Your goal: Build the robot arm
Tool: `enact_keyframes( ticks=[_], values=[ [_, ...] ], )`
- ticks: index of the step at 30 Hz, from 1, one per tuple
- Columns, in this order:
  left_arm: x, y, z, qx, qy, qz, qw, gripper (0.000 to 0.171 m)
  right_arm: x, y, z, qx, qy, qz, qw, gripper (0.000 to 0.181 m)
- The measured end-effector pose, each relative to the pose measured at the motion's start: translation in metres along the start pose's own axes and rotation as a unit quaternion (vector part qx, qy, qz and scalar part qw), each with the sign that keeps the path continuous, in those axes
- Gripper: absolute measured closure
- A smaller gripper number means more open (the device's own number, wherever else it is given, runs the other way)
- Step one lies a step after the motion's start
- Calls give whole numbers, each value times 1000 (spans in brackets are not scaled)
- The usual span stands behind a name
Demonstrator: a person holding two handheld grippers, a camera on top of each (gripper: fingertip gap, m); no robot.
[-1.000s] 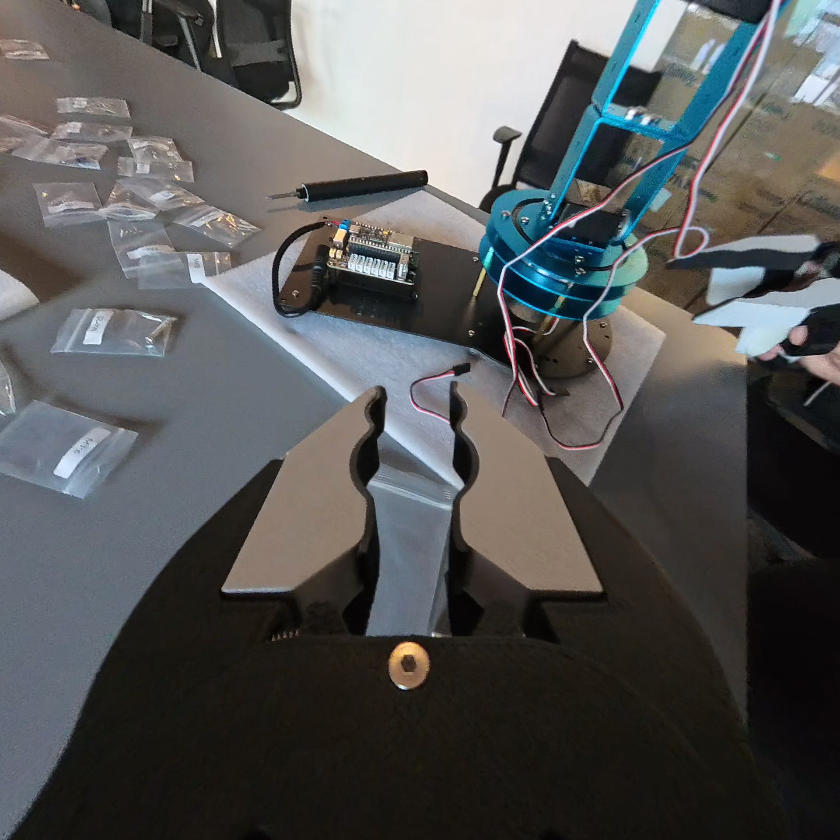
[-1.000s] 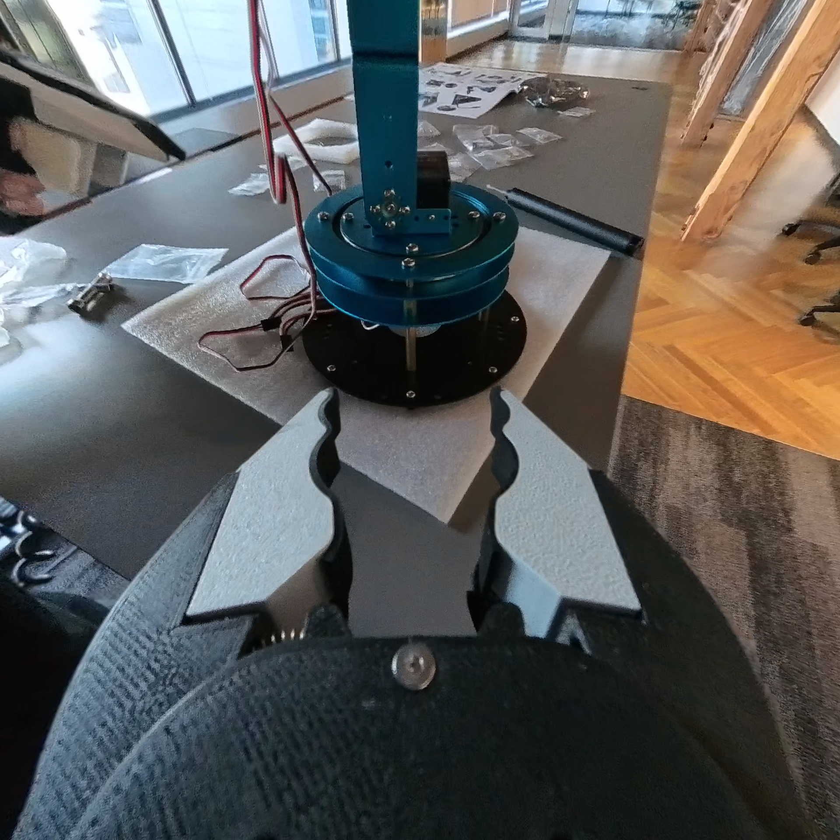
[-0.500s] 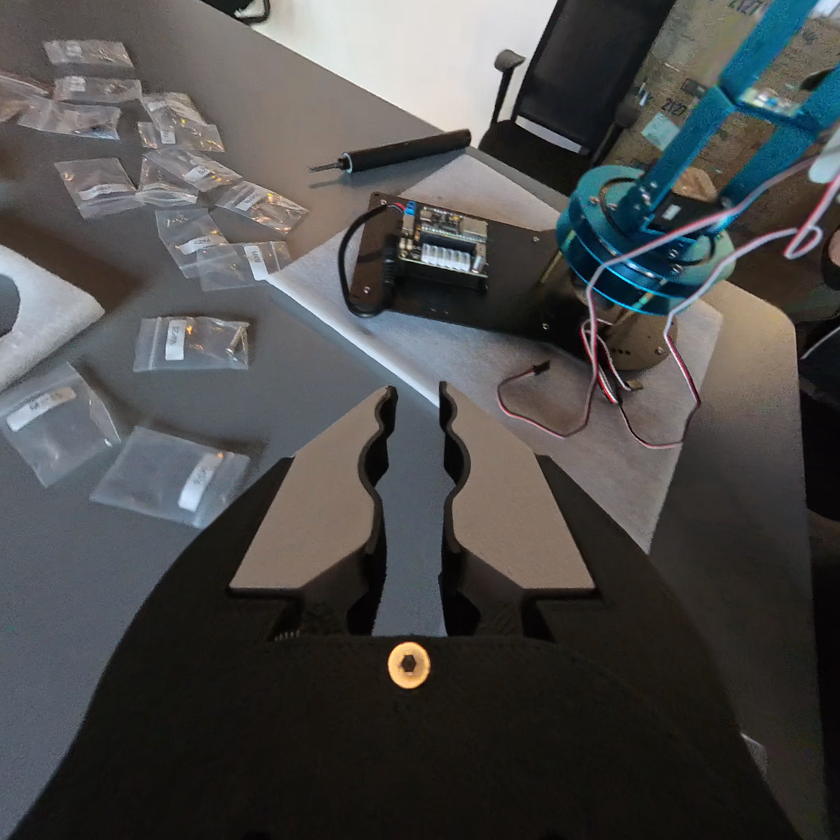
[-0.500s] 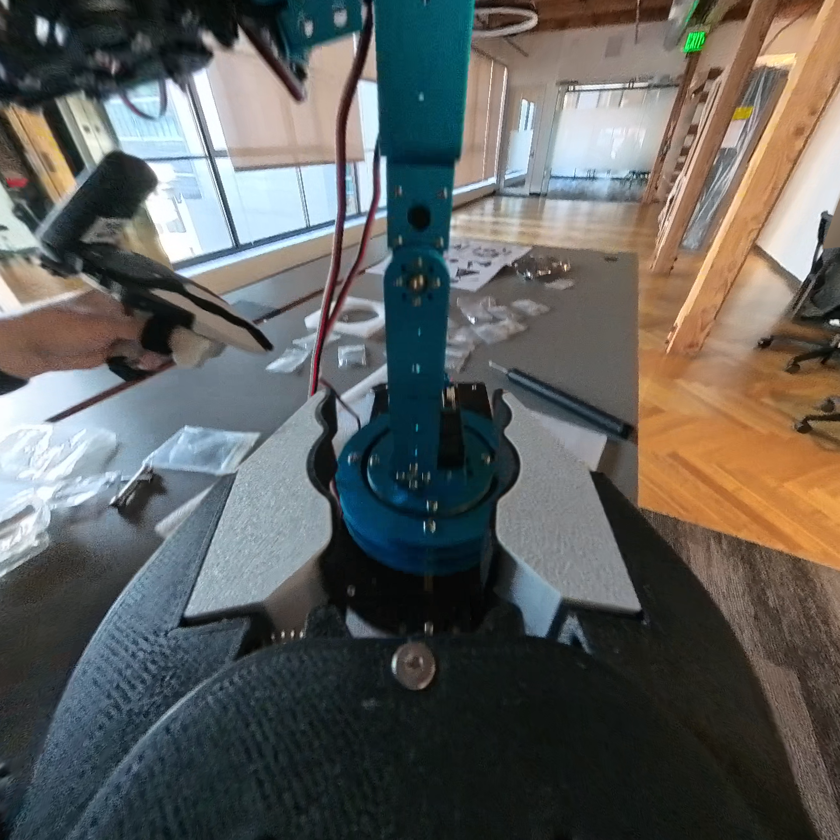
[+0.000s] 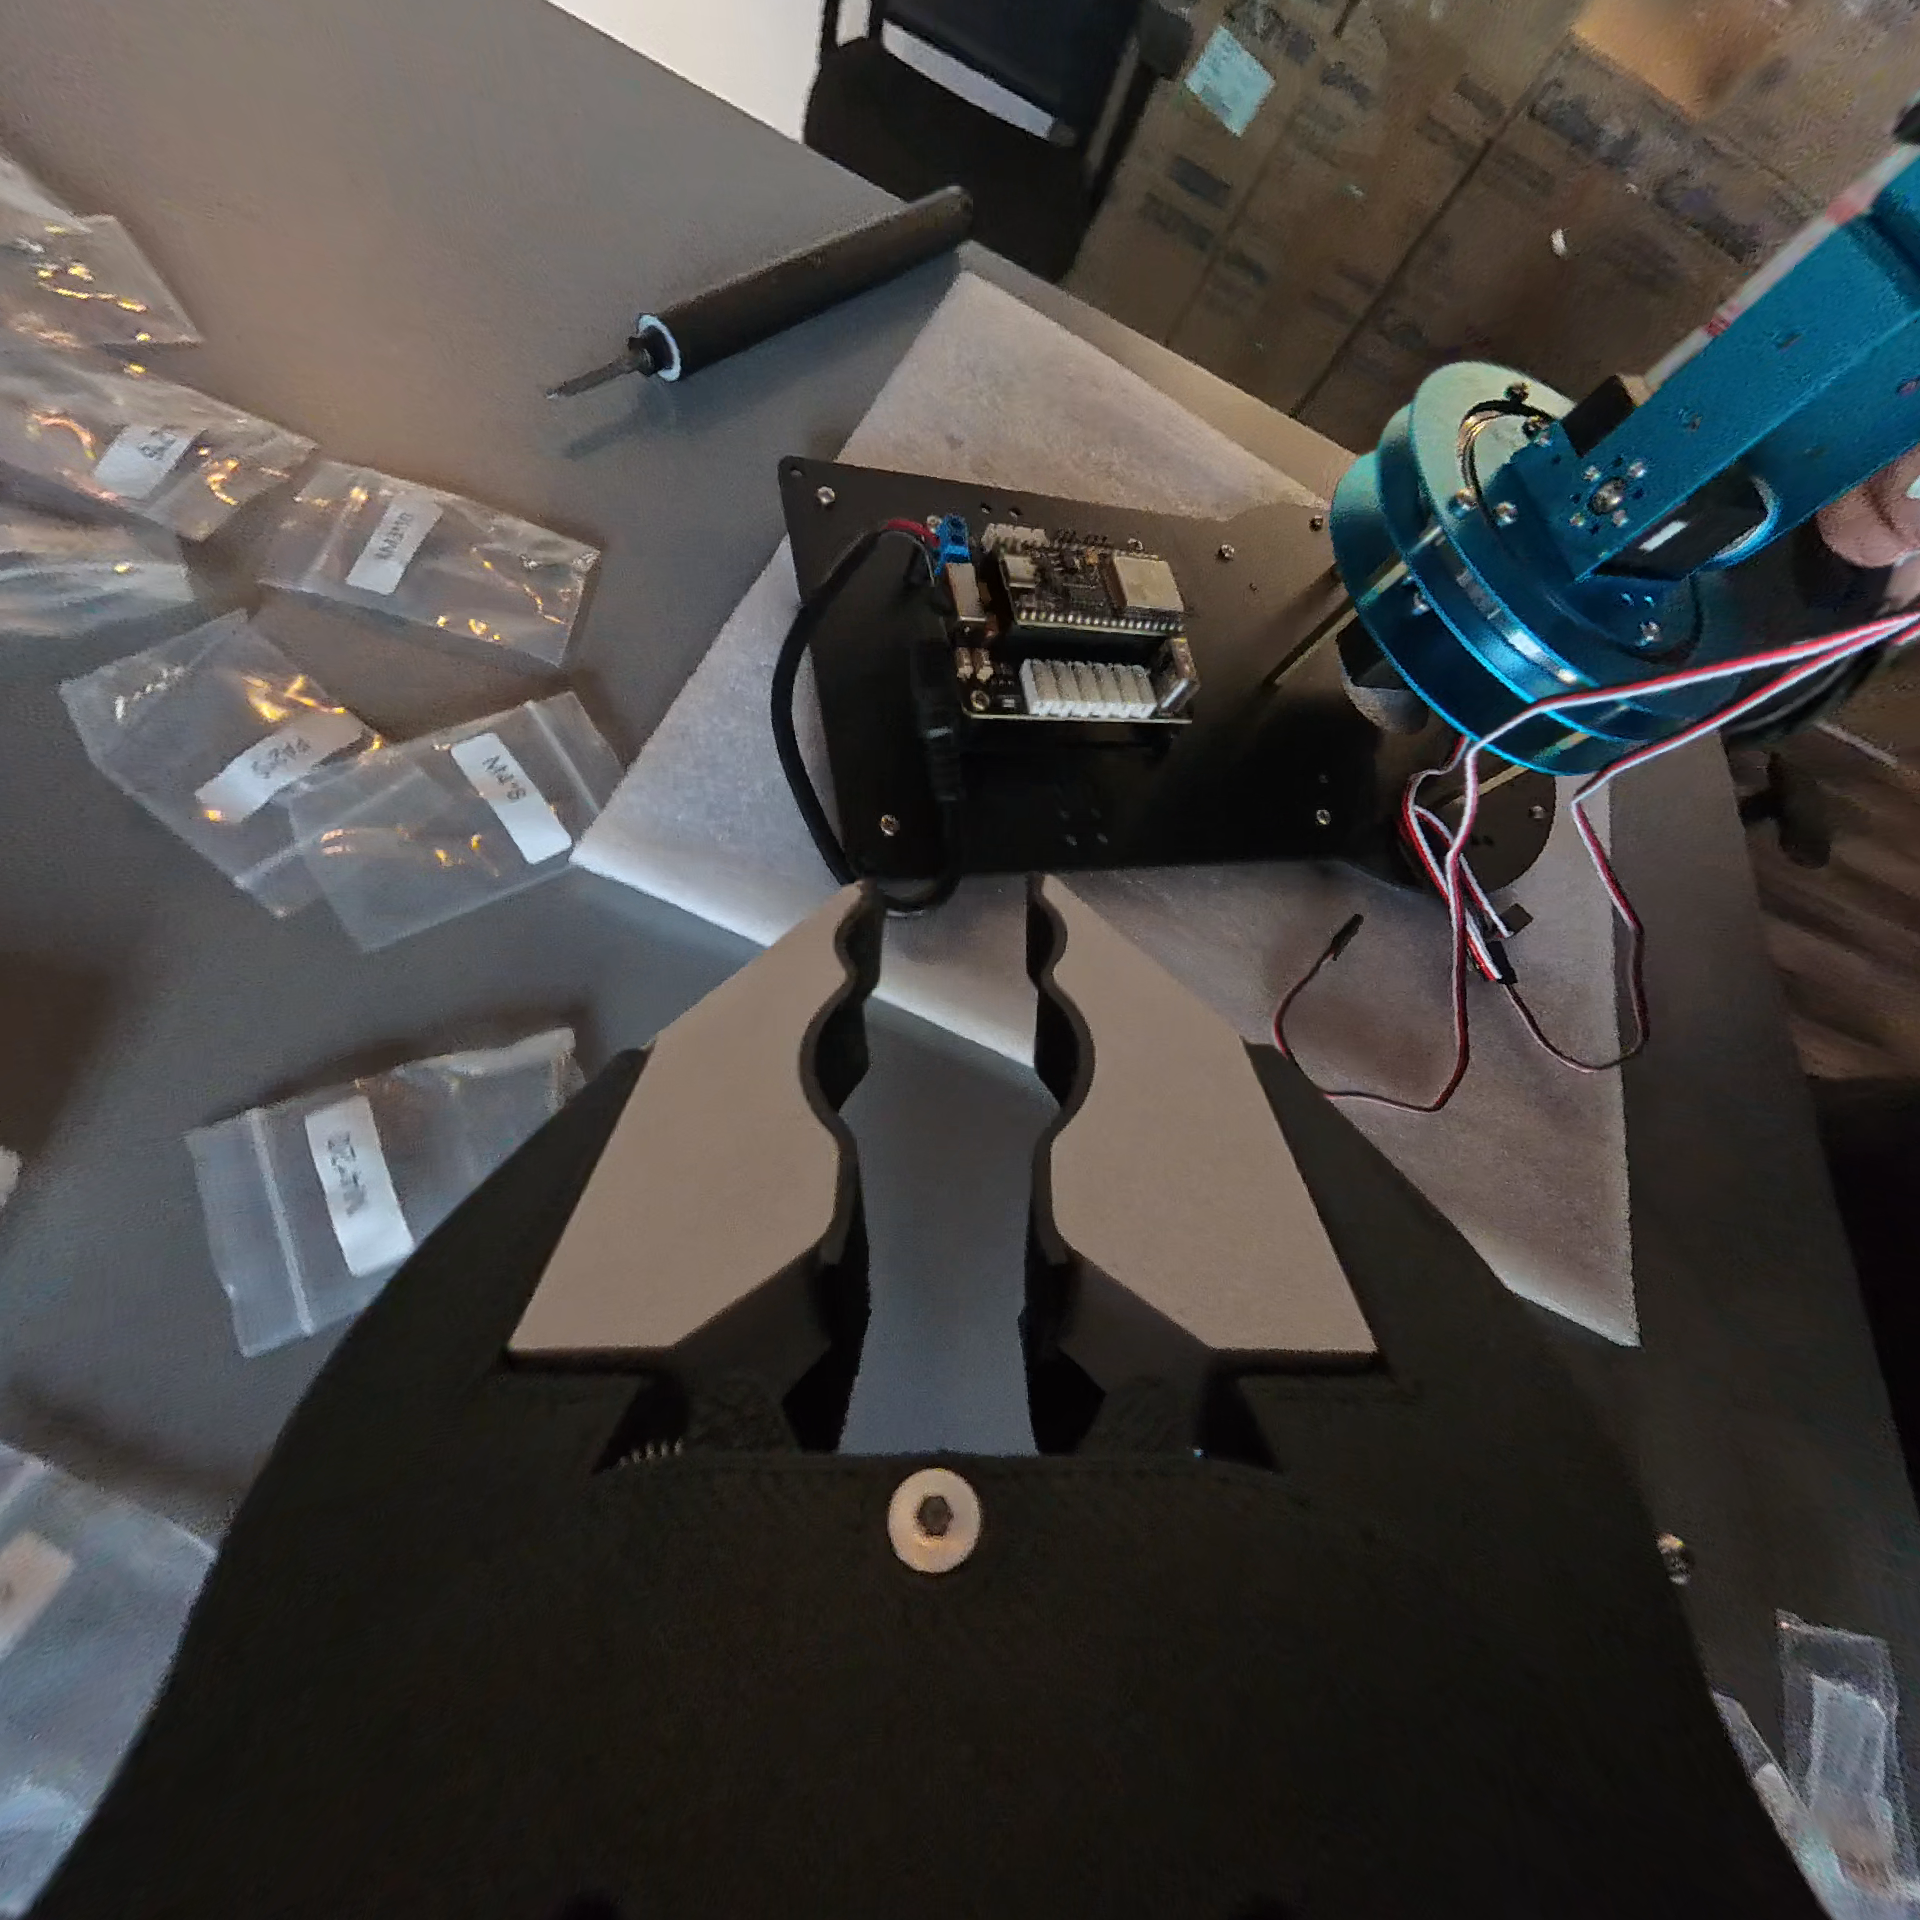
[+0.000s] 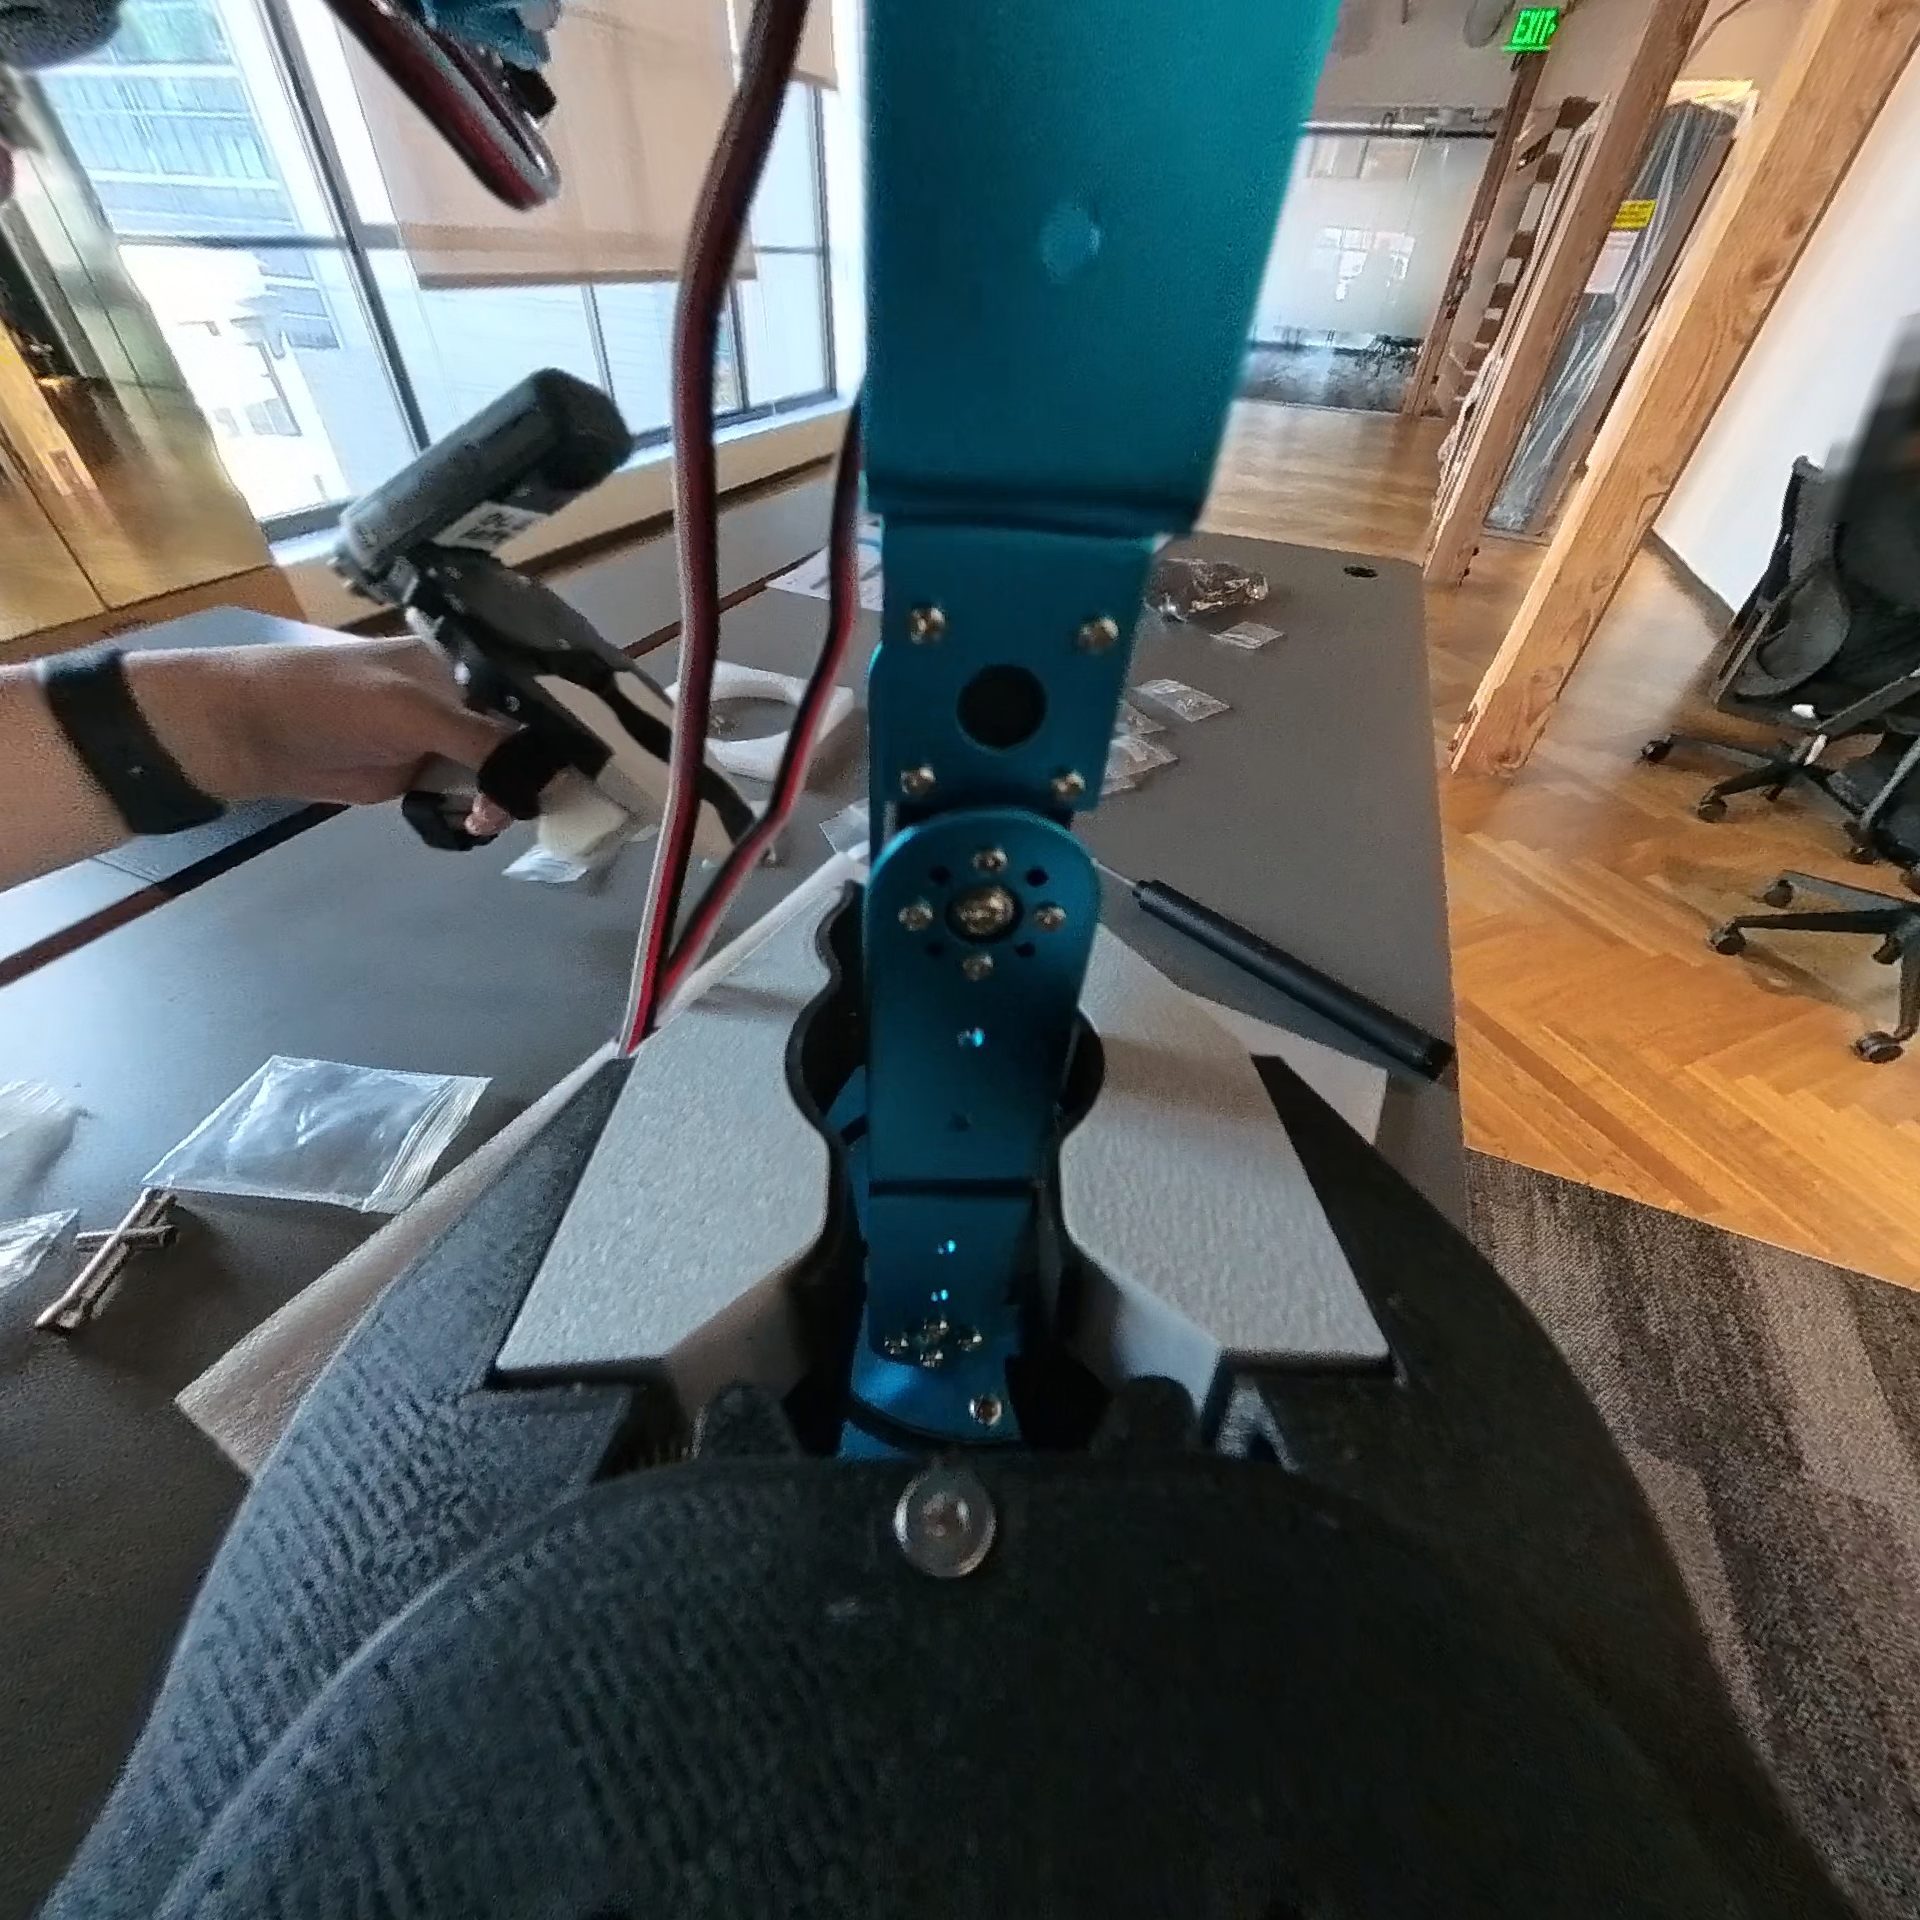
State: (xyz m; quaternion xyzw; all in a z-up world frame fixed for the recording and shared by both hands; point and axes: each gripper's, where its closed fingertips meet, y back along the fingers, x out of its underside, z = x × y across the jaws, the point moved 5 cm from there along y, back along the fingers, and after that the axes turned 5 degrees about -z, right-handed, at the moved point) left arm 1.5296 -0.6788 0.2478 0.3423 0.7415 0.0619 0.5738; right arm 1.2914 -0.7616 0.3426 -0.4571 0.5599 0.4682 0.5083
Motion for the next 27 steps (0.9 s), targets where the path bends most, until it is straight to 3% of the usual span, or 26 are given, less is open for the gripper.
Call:
enact_keyframes(
  ticks=[5, 12, 16, 21, 27],
  values=[
    [-10, -20, 18, 14, 15, 79, 997, 147, -1, -3, 1, -12, -8, 3, 1000, 156],
    [-34, -46, 29, 84, 30, 114, 989, 143, -1, -3, -1, -29, -17, 4, 999, 157],
    [-33, -55, 41, 93, 8, 155, 984, 146, -1, -3, -1, -37, -25, 11, 999, 157],
    [-30, -61, 45, 150, 62, 187, 969, 152, 0, -1, 0, -32, -4, 21, 999, 157],
    [-26, -65, 56, 153, 76, 220, 960, 156, 2, 2, -1, -36, 2, 30, 999, 157]
  ],
)
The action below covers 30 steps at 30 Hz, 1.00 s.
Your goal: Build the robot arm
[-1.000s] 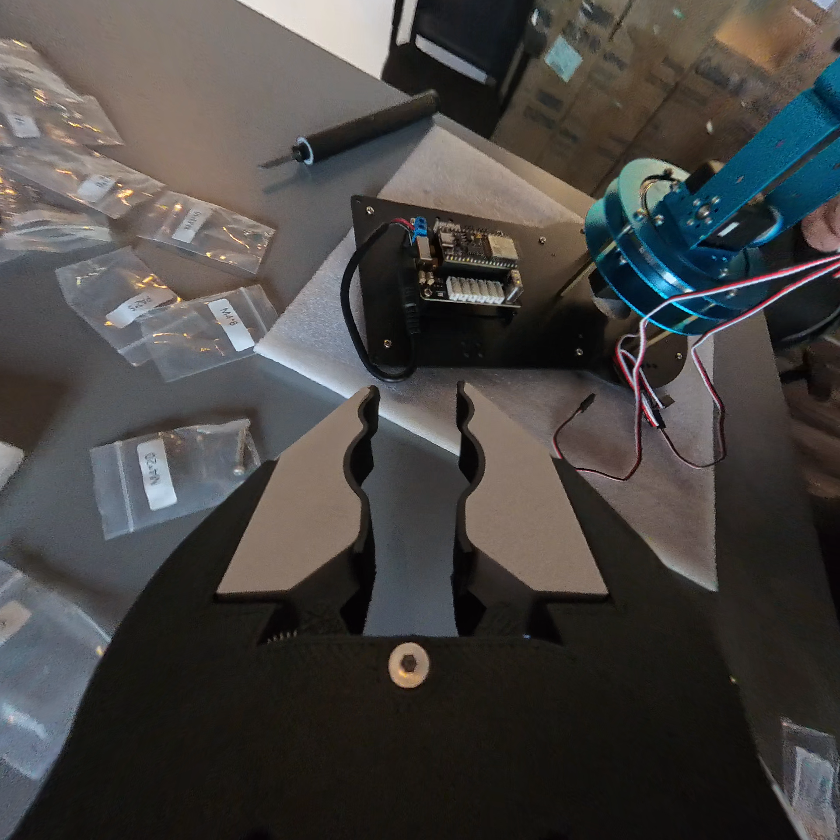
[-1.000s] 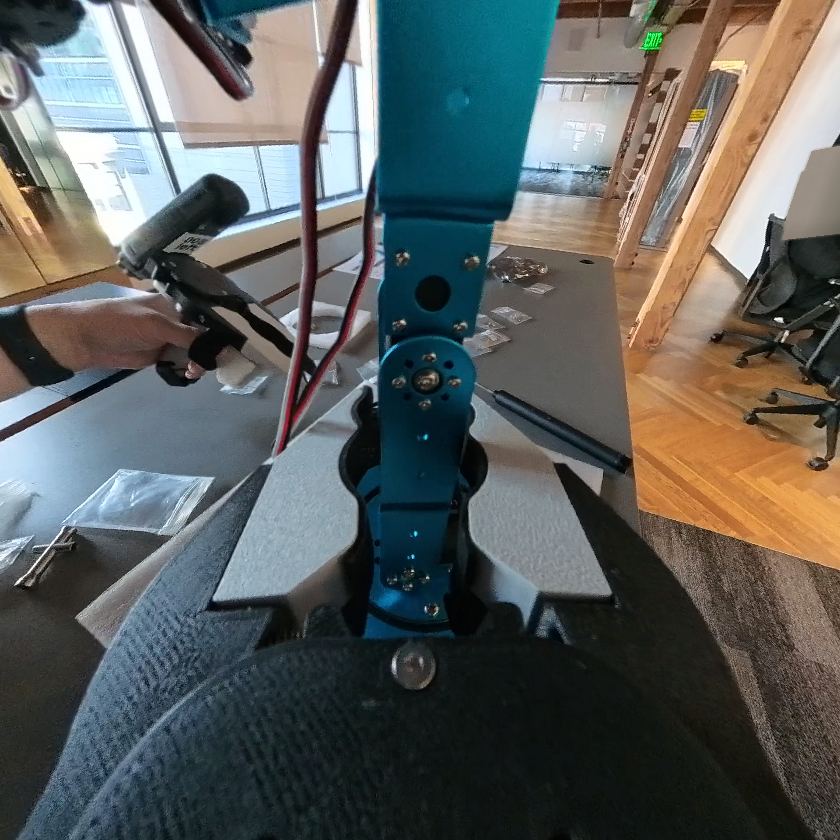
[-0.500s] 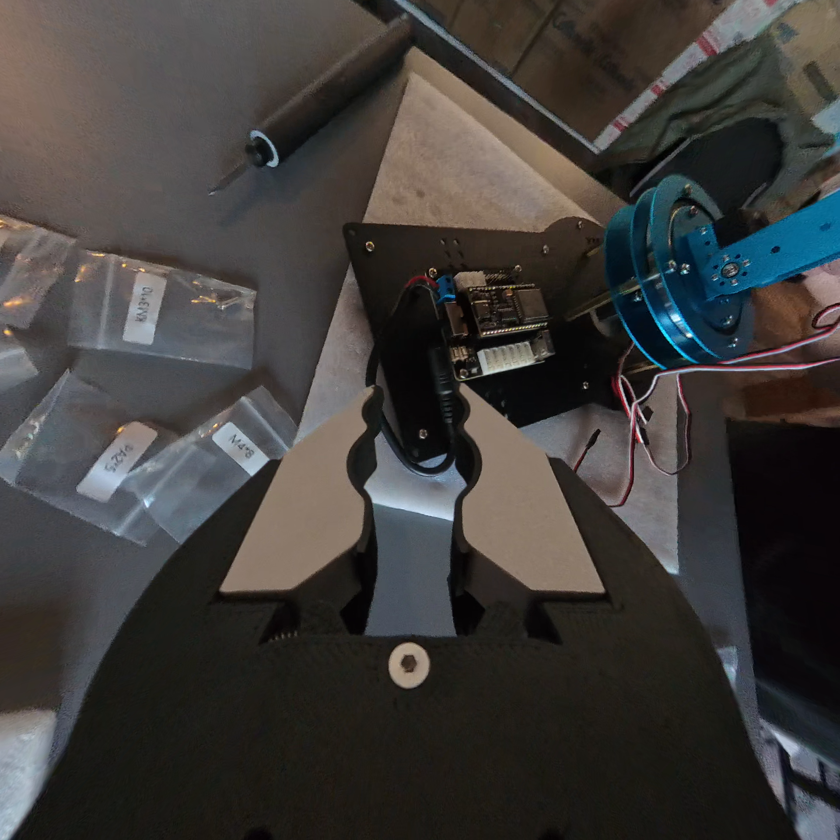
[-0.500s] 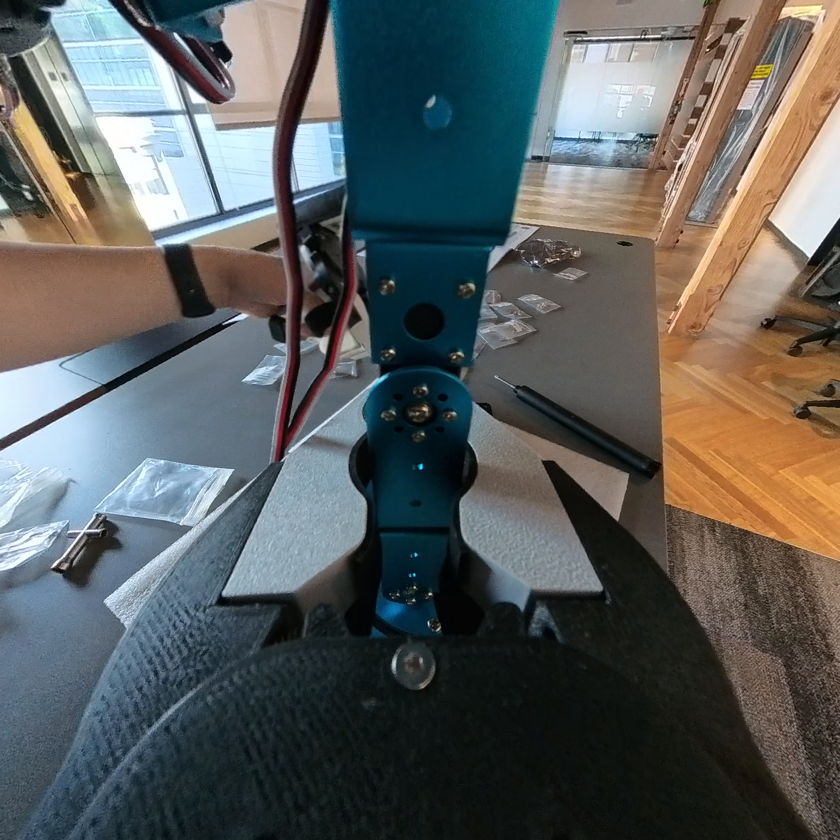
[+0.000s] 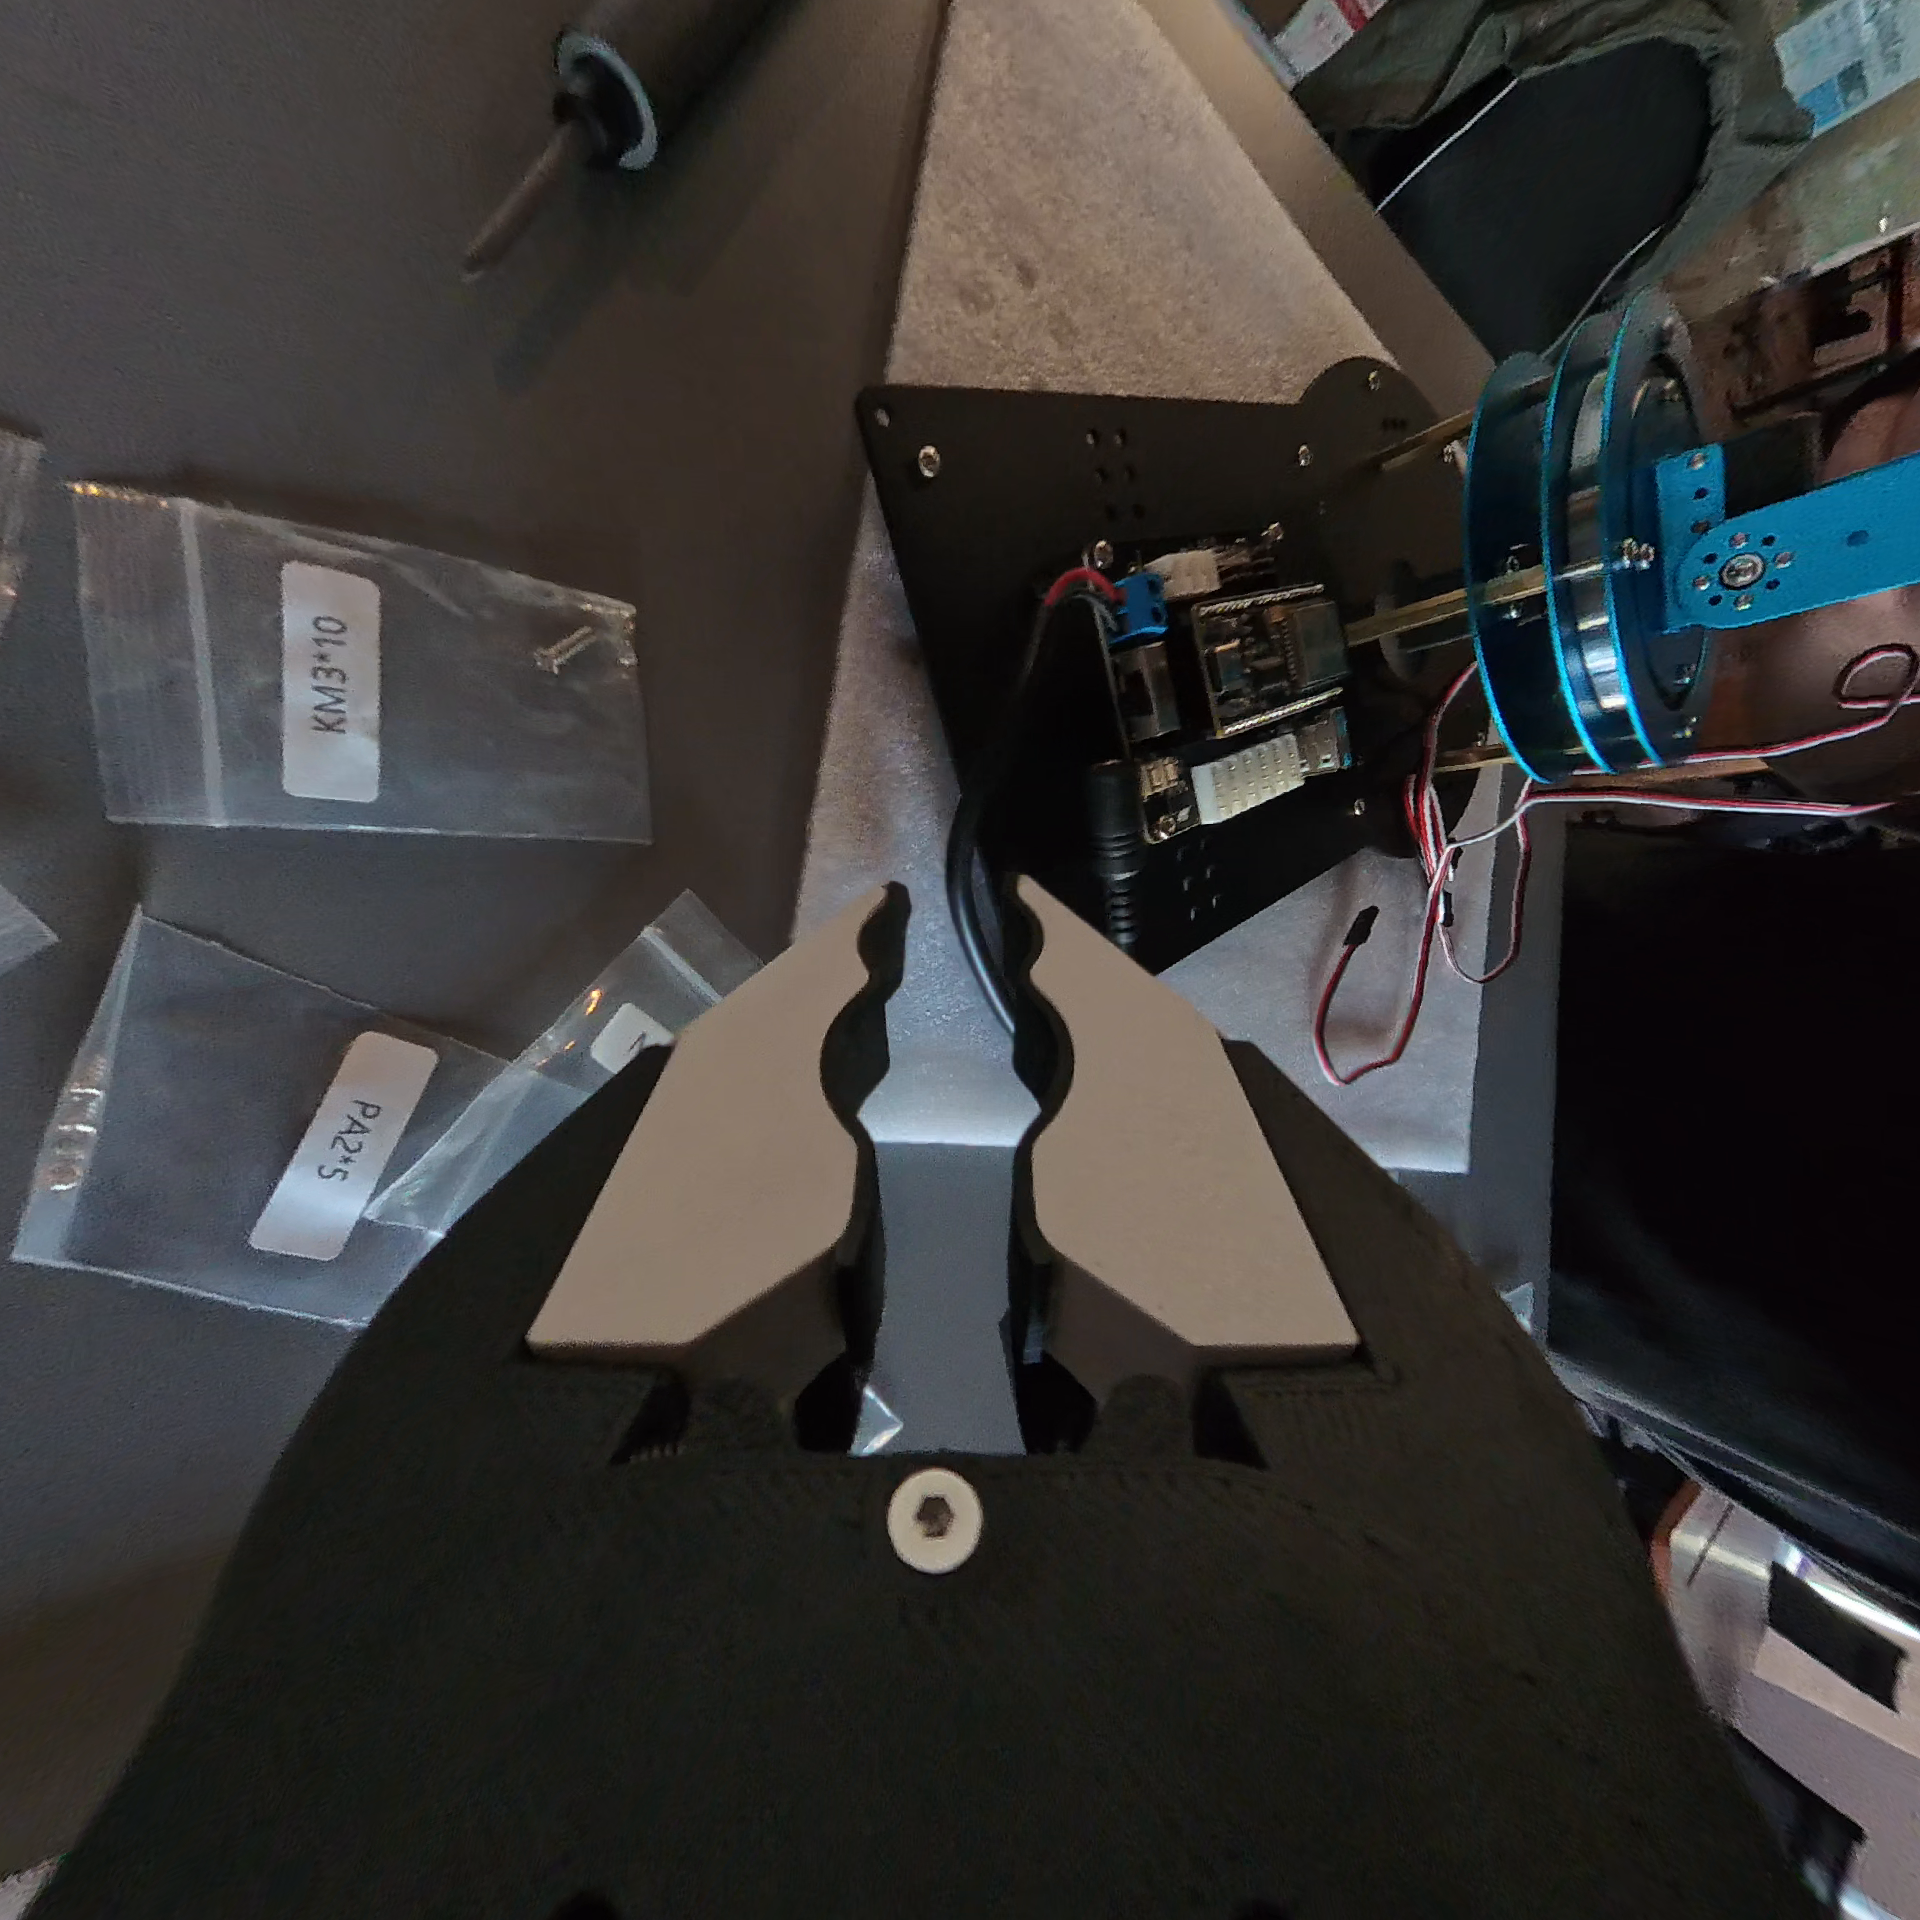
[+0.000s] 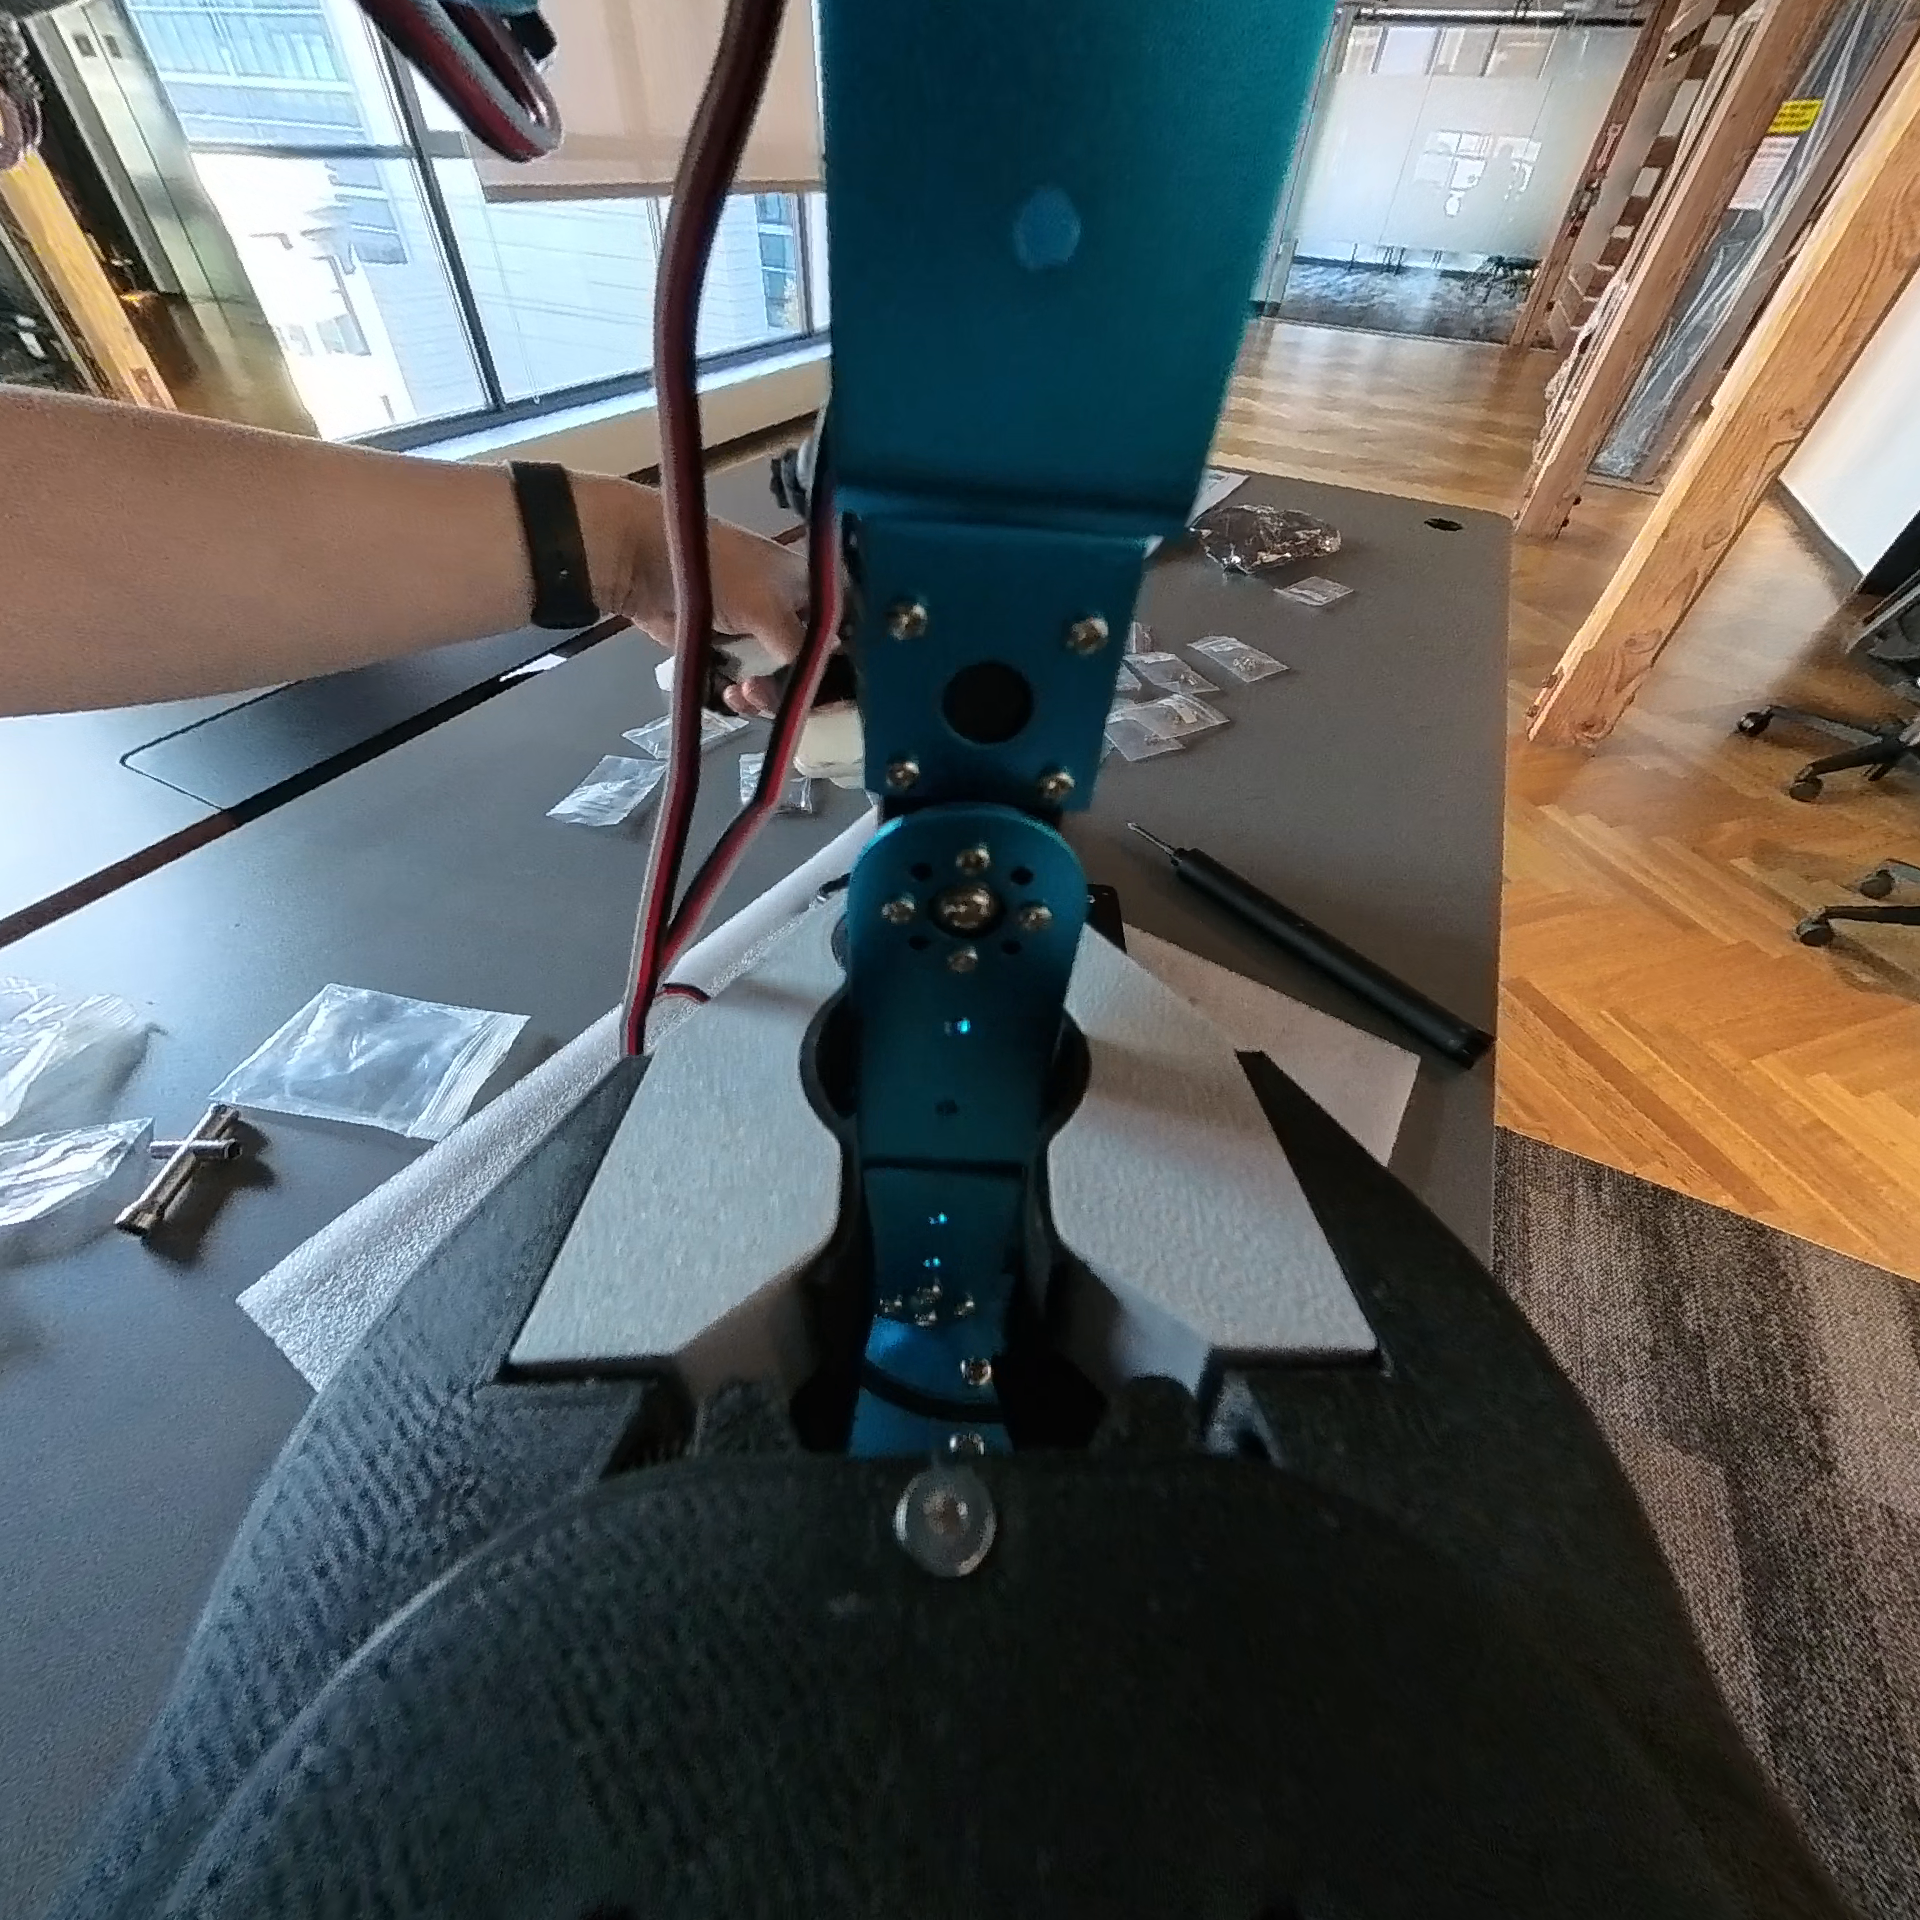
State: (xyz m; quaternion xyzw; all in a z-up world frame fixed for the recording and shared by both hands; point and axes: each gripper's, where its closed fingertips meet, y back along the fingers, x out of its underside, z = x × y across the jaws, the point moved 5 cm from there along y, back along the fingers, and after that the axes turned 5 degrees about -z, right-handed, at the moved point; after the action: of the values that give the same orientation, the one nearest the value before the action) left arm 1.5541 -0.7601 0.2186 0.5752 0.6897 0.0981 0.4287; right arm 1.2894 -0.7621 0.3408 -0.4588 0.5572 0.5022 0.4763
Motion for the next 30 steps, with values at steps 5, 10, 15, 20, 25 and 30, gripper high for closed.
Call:
enact_keyframes(
  ticks=[5, 10, 15, 20, 25, 30],
  values=[
    [0, -9, -2, 49, 13, 5, 999, 157, 0, 0, 0, -3, 0, 2, 1000, 158],
    [-2, -13, -3, 98, 53, 37, 993, 152, 0, 0, 0, -7, 5, 2, 1000, 158],
    [-3, -15, 1, 102, 45, 69, 991, 163, 0, 0, 0, -8, 5, 1, 1000, 157],
    [-5, -19, 4, 138, 90, 90, 982, 167, 0, -2, 0, -10, 7, -1, 1000, 157],
    [-7, -19, 1, 181, 116, 83, 973, 154, 1, -4, -1, -18, -8, -14, 1000, 156],
    [-4, -21, 6, 169, 121, 59, 976, 166, 2, -6, -1, -12, 3, -20, 1000, 156]
  ],
)
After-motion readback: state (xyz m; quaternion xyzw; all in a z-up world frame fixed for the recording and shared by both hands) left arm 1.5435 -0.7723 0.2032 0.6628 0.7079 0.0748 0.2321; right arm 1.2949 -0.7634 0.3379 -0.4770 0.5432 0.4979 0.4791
